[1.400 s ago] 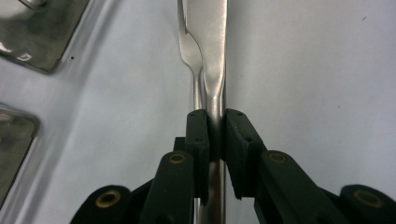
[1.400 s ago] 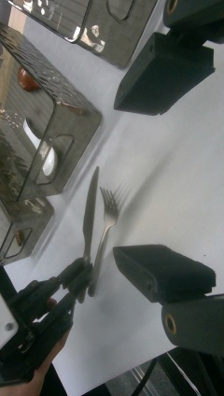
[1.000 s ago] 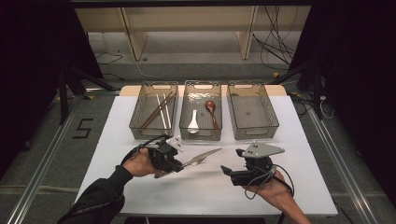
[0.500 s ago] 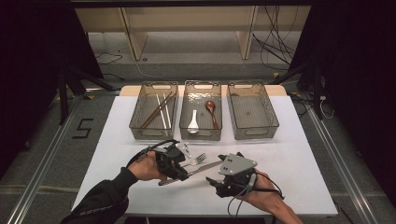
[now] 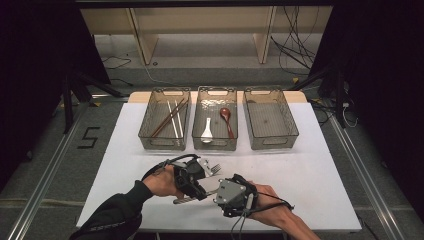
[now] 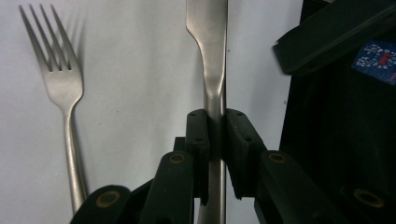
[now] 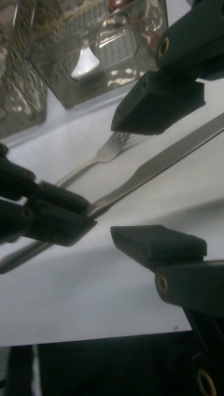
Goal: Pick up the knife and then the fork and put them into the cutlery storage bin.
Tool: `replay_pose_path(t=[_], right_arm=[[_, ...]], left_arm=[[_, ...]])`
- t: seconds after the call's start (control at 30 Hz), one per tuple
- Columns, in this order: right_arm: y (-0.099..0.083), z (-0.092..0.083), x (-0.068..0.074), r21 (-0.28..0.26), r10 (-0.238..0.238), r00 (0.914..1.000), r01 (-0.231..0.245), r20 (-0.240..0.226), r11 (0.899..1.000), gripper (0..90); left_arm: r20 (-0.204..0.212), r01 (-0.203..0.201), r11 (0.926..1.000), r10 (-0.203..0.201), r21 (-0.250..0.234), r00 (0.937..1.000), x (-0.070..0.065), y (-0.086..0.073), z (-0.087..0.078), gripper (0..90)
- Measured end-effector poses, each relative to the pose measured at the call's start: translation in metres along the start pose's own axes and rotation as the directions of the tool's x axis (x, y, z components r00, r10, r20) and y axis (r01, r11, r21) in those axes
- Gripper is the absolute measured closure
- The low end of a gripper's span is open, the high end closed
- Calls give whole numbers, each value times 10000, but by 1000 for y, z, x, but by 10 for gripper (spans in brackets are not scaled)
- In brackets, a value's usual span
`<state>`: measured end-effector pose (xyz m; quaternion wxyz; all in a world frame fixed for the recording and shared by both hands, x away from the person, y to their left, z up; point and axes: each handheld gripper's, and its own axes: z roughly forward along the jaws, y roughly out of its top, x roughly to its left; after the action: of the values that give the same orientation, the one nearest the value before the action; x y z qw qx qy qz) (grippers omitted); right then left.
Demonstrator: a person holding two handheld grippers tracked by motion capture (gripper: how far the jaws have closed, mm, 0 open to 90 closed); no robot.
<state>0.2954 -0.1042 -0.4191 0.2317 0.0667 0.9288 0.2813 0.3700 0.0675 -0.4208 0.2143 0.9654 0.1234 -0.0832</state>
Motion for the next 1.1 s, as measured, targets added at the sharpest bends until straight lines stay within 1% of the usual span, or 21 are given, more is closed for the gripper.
replay_pose_path(t=[0.03,0.1,0.17,0.27,0.3,0.4,0.43,0.47,0.5,0.67,0.7,0.73,0.77,0.83,0.87,0.9,0.93,1.0,1.03,1.07,1.1], right_arm=[[0,2,1,146,-185,9998,186,-62,9997,455],[1,6,3,304,-352,9993,355,-116,9989,472],[2,9,5,367,-427,9990,432,-127,9984,494],[3,13,7,517,-694,9974,703,-178,9962,538],[3,14,8,546,-740,9970,750,-208,9957,550],[3,17,11,740,-1259,9919,1270,-194,9891,599],[3,19,12,746,-1321,9911,1328,-145,9883,611],[4,19,12,783,-1450,9892,1461,-197,9862,626],[4,20,12,765,-1493,9885,1507,-242,9856,639],[4,21,14,727,-1580,9873,1589,-186,9846,706],[4,20,13,804,-1753,9842,1769,-268,9809,717],[4,21,15,810,-1680,9856,1689,-175,9823,732],[4,21,15,830,-1823,9830,1834,-200,9795,743],[4,21,16,860,-1914,9812,1929,-252,9774,757],[3,21,16,874,-2155,9761,2173,-288,9722,765],[3,22,16,857,-2154,9761,2171,-286,9724,770],[3,22,18,805,-2060,9781,2079,-312,9748,778],[3,22,18,862,-2388,9703,2413,-378,9666,800],[2,22,20,854,-2383,9705,2407,-367,9668,813],[2,22,21,847,-2527,9666,2556,-437,9631,825],[2,22,21,814,-2597,9648,2623,-410,9616,836]], left_arm=[[33,-99,9999,98,95,9999,0,1,-1,796],[156,-100,9999,98,131,9998,-1,1,0,796],[248,-89,9999,86,130,9997,-2,2,0,796],[398,-91,9998,84,188,9992,-3,2,1,796],[478,-175,9995,161,277,9987,-2,3,1,796],[523,-131,9994,114,334,9986,-3,3,2,796],[558,-142,9993,122,347,9984,-3,3,2,796],[596,-146,9993,125,354,9981,-3,4,2,796],[634,-138,9993,115,359,9979,-3,4,2,796],[771,-154,9989,119,444,9969,-4,5,3,796],[786,-175,9987,138,472,9968,-4,5,3,796],[818,-162,9987,122,479,9966,-5,5,3,796],[839,-148,9986,105,503,9964,-5,5,4,796],[868,-152,9983,104,556,9962,-5,5,4,796],[898,-154,9982,101,577,9959,-5,6,4,796],[953,-148,9981,91,593,9954,-5,5,4,796],[1009,-126,9981,65,604,9949,-5,5,5,796],[1090,-108,9979,38,634,9940,-4,5,5,796],[1163,-102,9977,24,665,9932,-4,5,5,796],[1213,-96,9977,14,665,9926,-3,5,5,796],[1245,-103,9979,22,643,9922,-3,5,5,796]])
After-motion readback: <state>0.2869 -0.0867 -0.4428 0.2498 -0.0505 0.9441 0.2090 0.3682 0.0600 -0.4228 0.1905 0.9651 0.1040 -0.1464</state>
